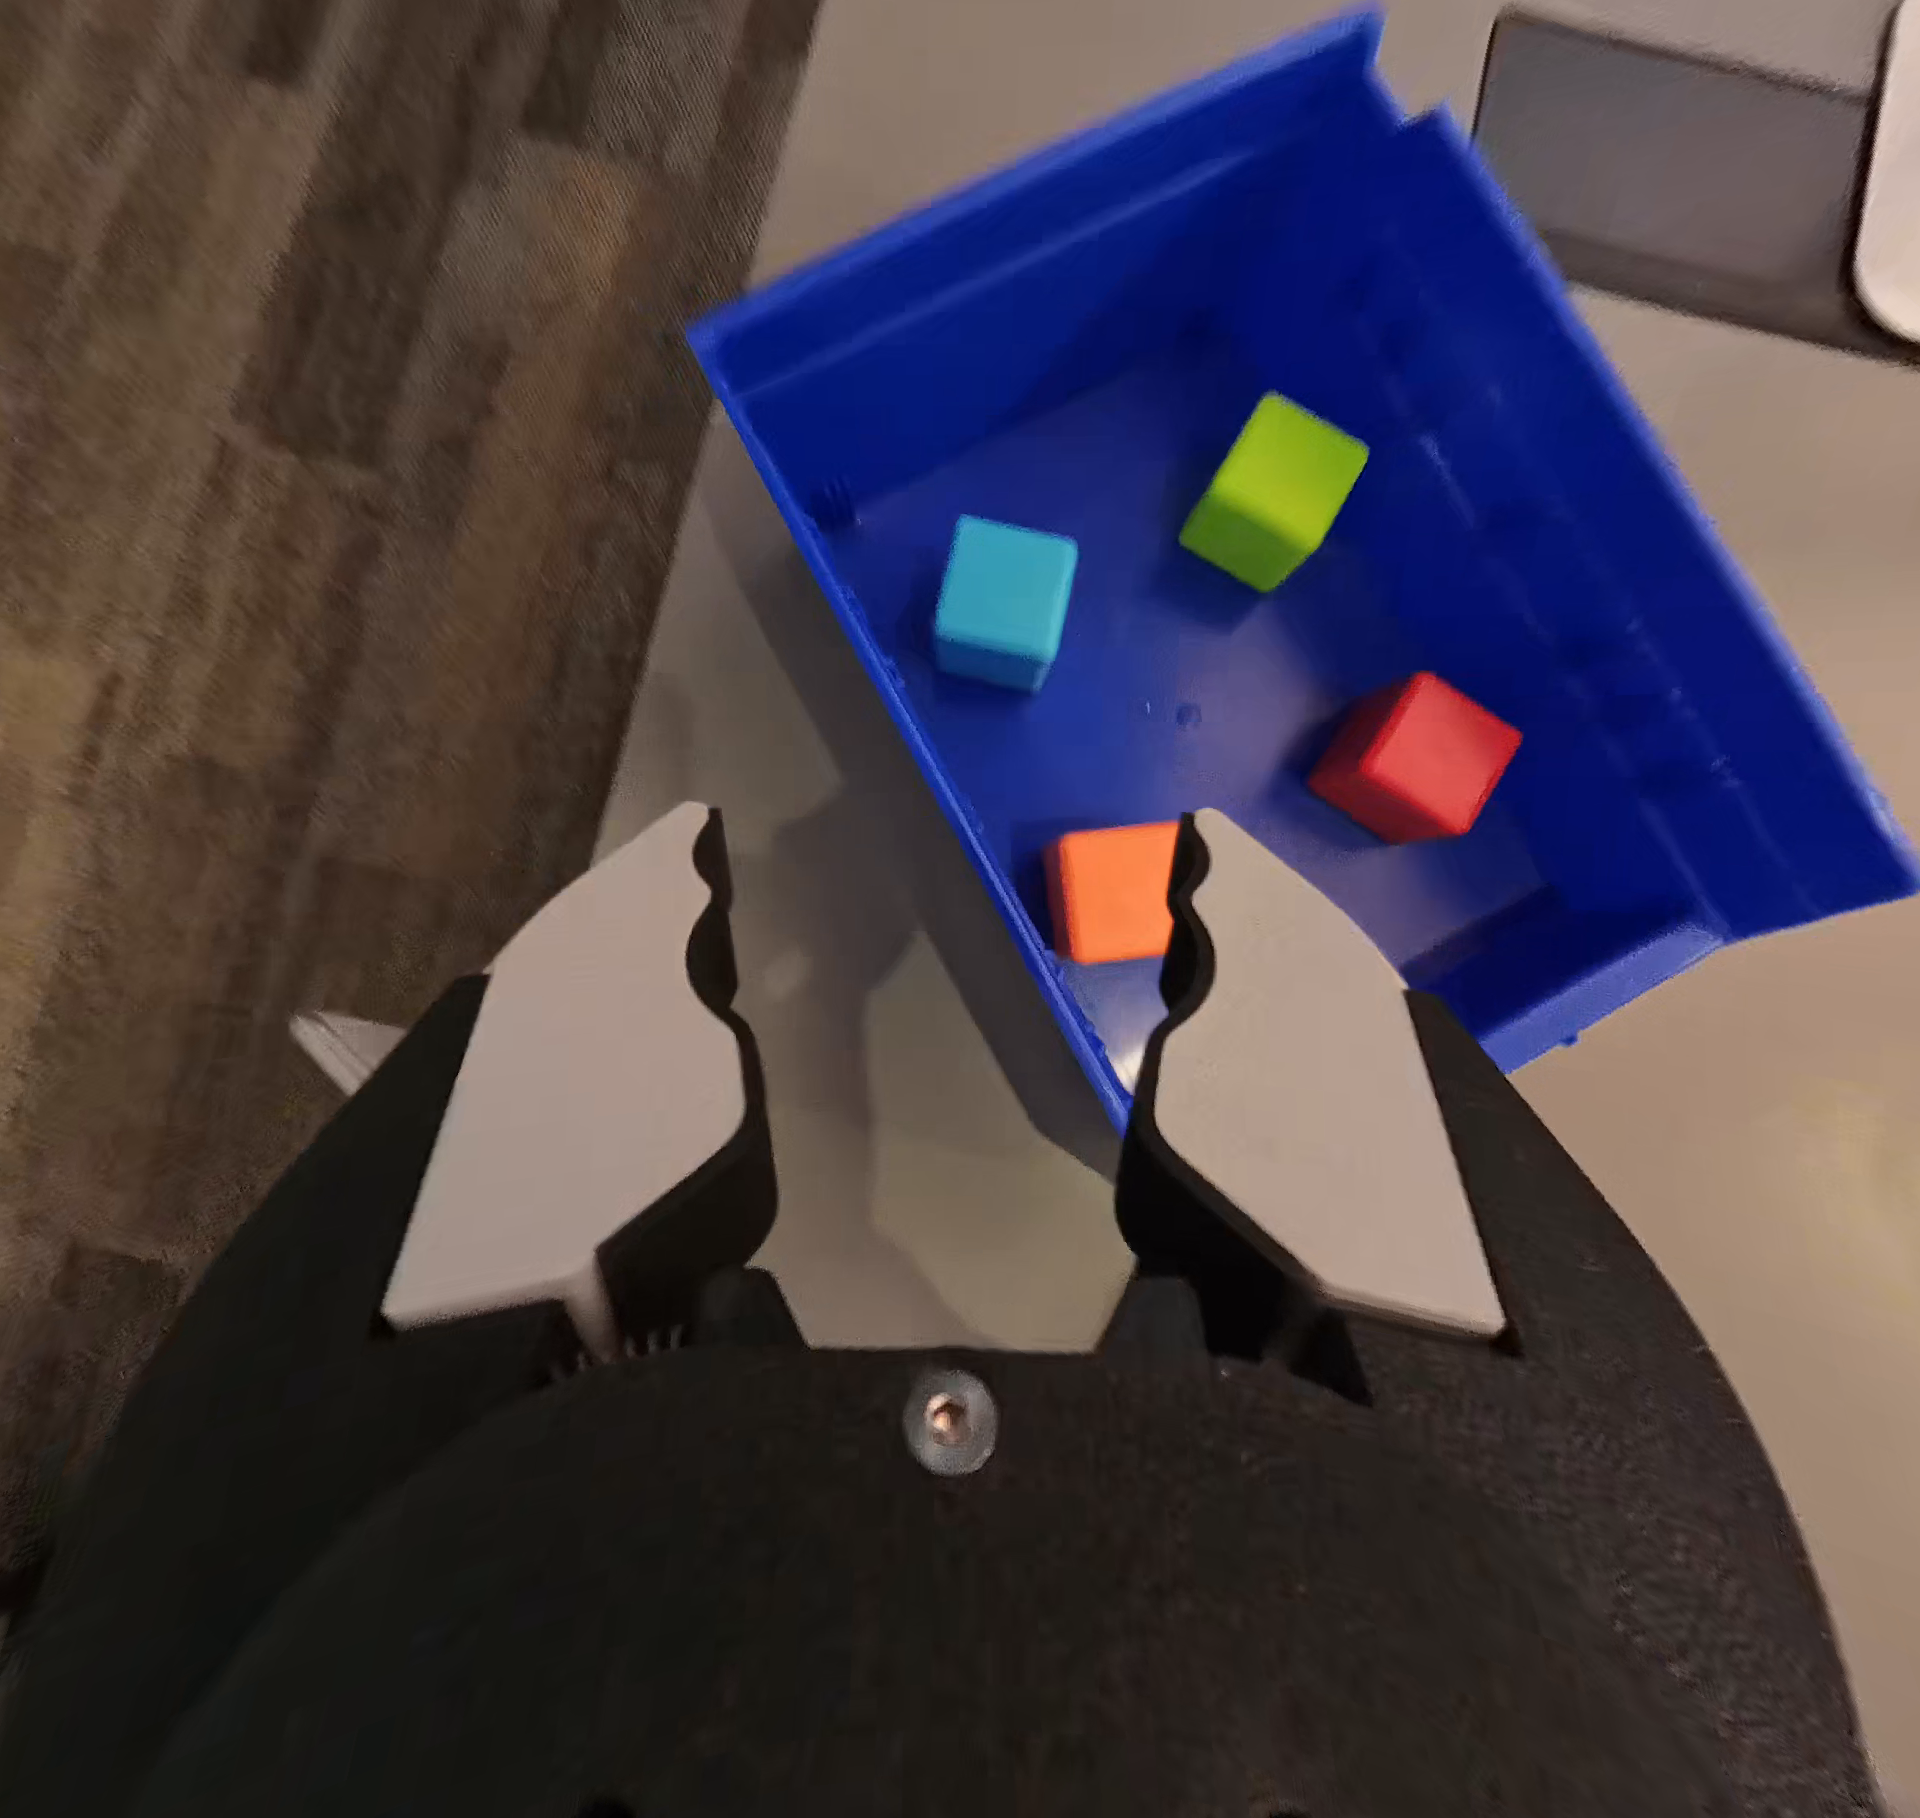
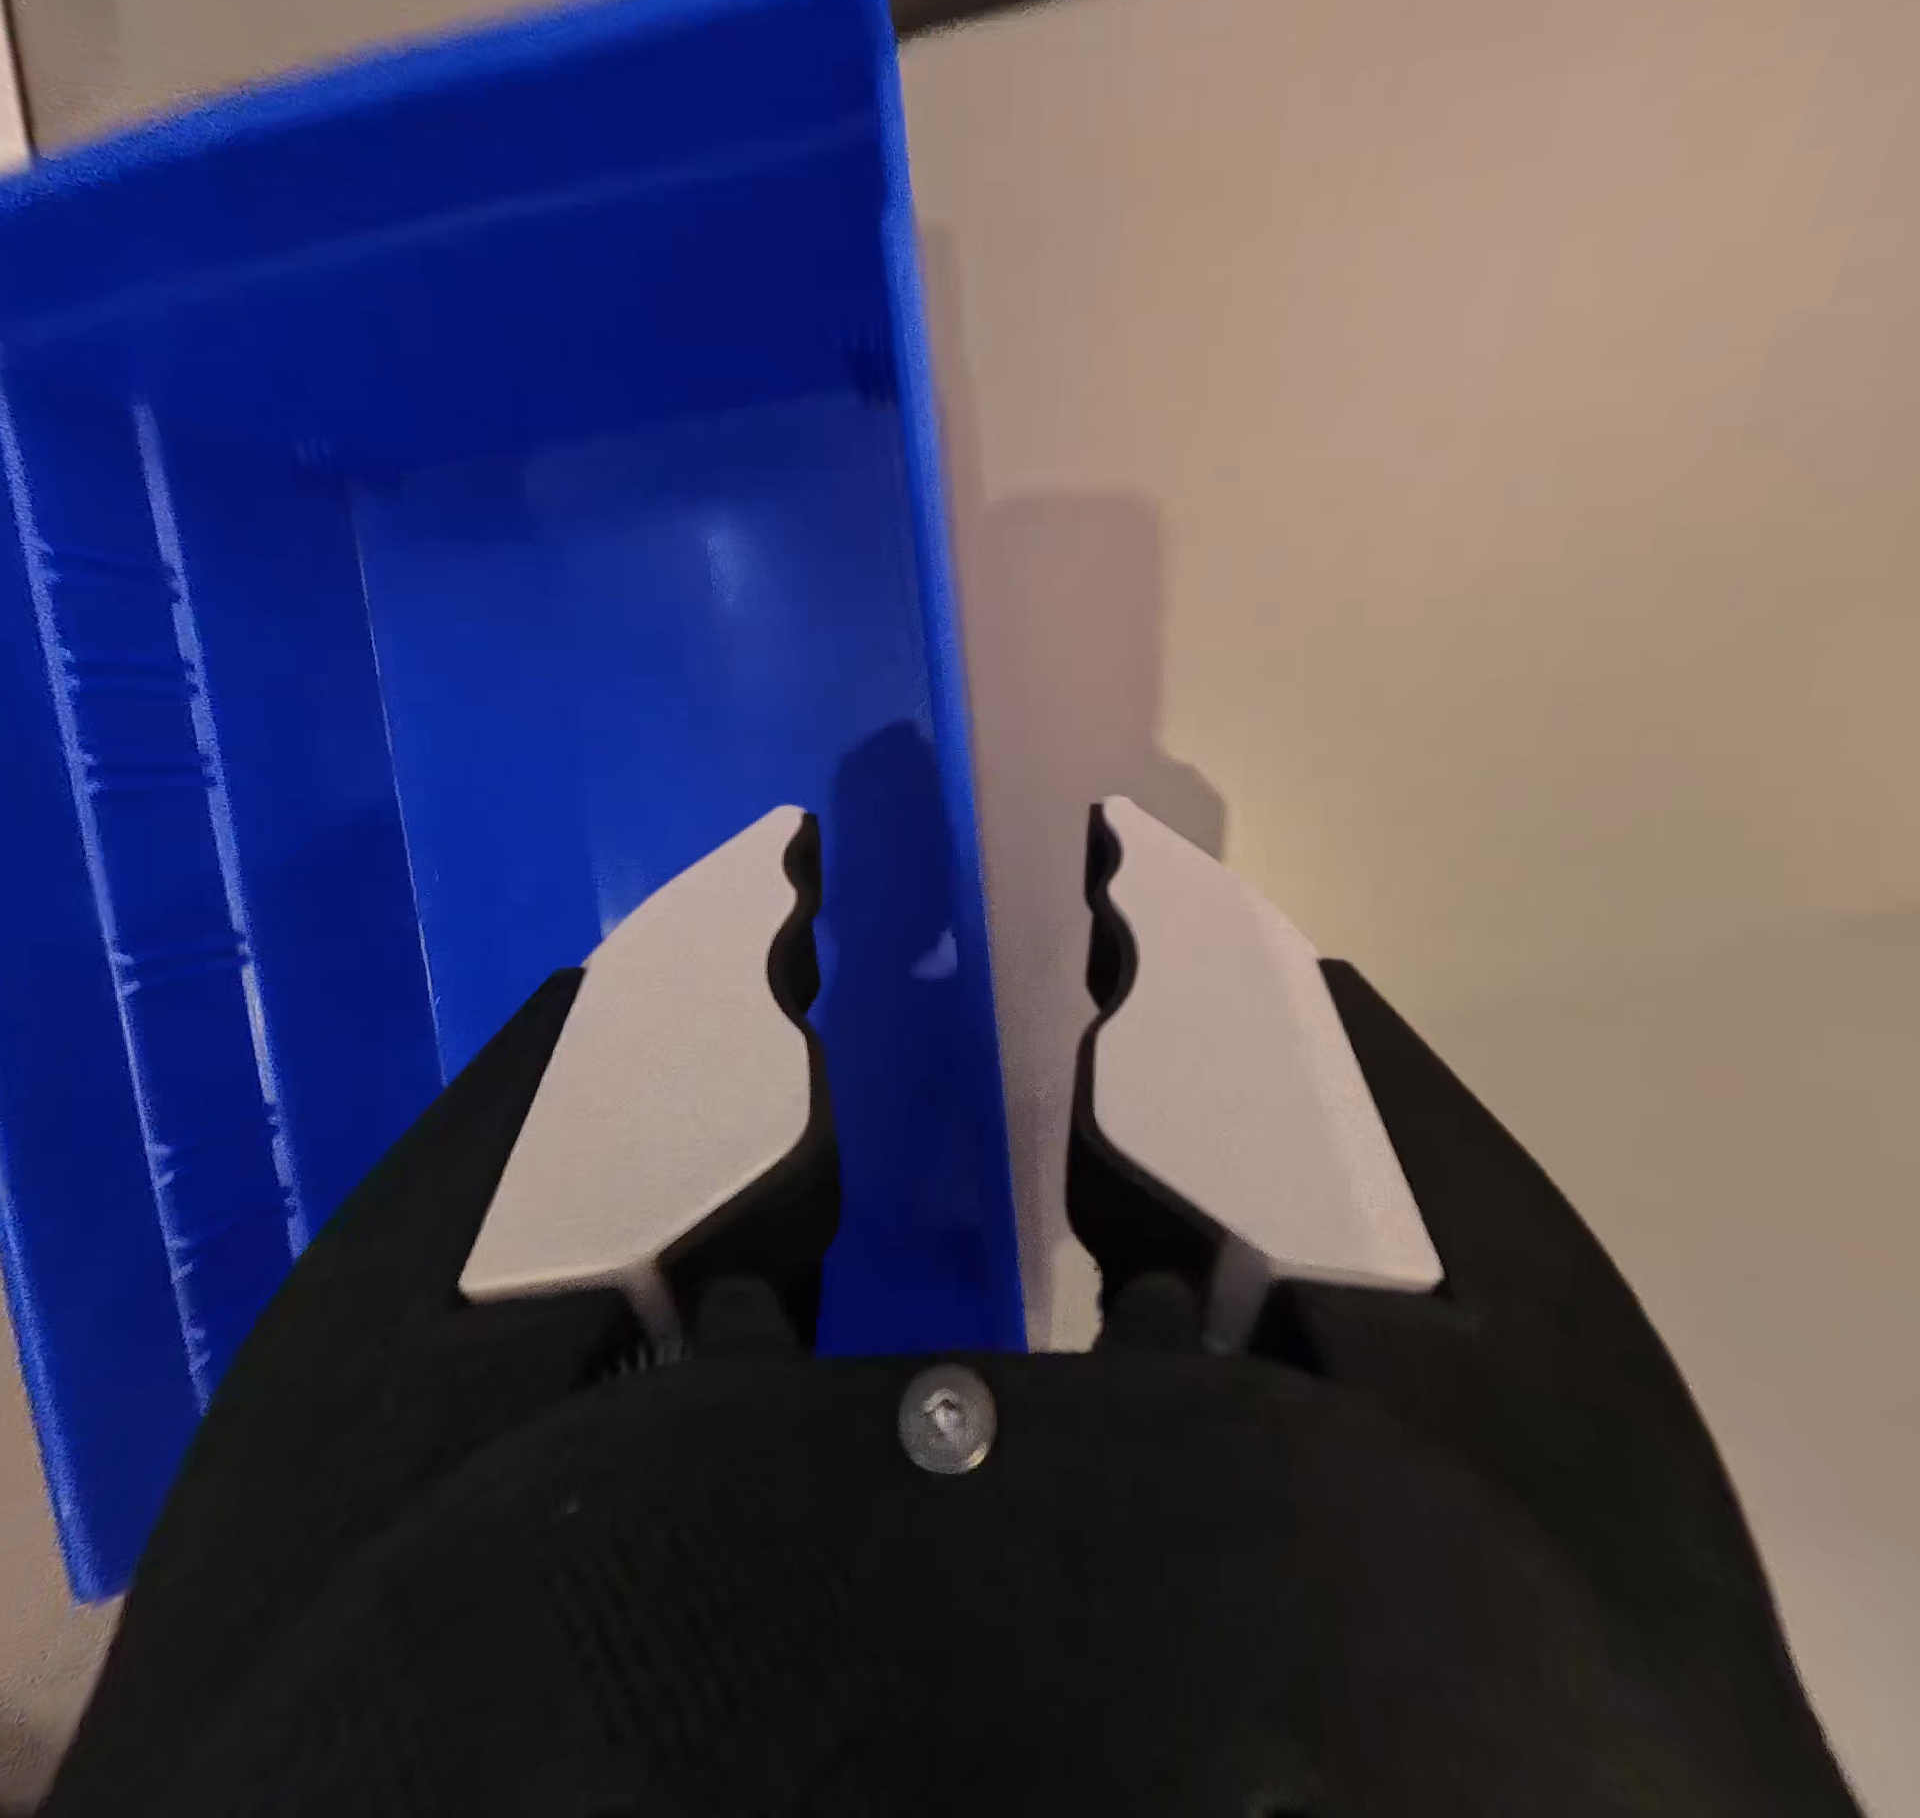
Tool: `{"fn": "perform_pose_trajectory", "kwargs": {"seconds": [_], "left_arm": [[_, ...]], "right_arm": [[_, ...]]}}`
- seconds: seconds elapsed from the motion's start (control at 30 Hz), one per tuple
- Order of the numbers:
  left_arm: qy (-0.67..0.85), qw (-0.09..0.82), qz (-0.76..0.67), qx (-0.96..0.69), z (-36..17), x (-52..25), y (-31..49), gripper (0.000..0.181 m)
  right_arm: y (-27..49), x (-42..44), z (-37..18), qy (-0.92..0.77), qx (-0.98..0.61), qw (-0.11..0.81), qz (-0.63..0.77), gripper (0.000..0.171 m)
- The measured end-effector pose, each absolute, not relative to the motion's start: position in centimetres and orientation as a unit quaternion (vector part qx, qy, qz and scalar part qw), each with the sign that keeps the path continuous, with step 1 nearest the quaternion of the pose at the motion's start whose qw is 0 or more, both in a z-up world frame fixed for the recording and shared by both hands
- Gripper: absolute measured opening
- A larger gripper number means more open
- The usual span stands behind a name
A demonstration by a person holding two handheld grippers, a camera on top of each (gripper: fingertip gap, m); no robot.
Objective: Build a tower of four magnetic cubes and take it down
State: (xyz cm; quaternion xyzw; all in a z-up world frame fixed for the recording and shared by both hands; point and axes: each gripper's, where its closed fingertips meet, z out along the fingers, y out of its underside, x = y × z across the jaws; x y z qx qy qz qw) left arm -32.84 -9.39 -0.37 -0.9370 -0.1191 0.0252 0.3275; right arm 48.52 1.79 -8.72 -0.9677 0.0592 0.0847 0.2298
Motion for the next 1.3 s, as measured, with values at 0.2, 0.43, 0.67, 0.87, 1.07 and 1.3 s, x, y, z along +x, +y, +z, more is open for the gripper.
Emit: {"fn": "perform_pose_trajectory", "kwargs": {"seconds": [0.2, 0.43, 0.67, 0.87, 1.07, 1.3], "left_arm": [[-0.121, 0.246, 0.021, -0.961, -5.2, -33.8, -8.6, 0.076], [-0.095, 0.188, -0.017, -0.977, -8.4, -32.5, -8.3, 0.05], [-0.036, 0.181, 0.036, -0.982, -8.8, -32.5, -6.7, 0.036], [0.057, 0.216, 0.101, -0.969, -8.9, -32.9, -3.4, 0.021], [0.134, 0.249, 0.092, -0.955, -8.8, -31.0, -1.3, 0.014], [0.142, 0.256, 0.096, -0.951, -8.8, -30.6, -1.0, 0.016]], "right_arm": [[2.5, 47.6, -1.6, 0.035, -0.928, 0.367, 0.054, 0.052], [2.4, 43.9, 0.8, -0.032, -0.916, 0.397, 0.051, 0.048], [2.9, 41.3, 0.1, -0.077, -0.92, 0.381, 0.055, 0.048], [3.2, 40.2, -0.8, -0.096, -0.922, 0.369, 0.059, 0.046], [3.6, 40.2, -2.1, -0.099, -0.93, 0.351, 0.05, 0.046], [4.0, 40.1, -2.5, -0.109, -0.93, 0.349, 0.037, 0.046]]}}
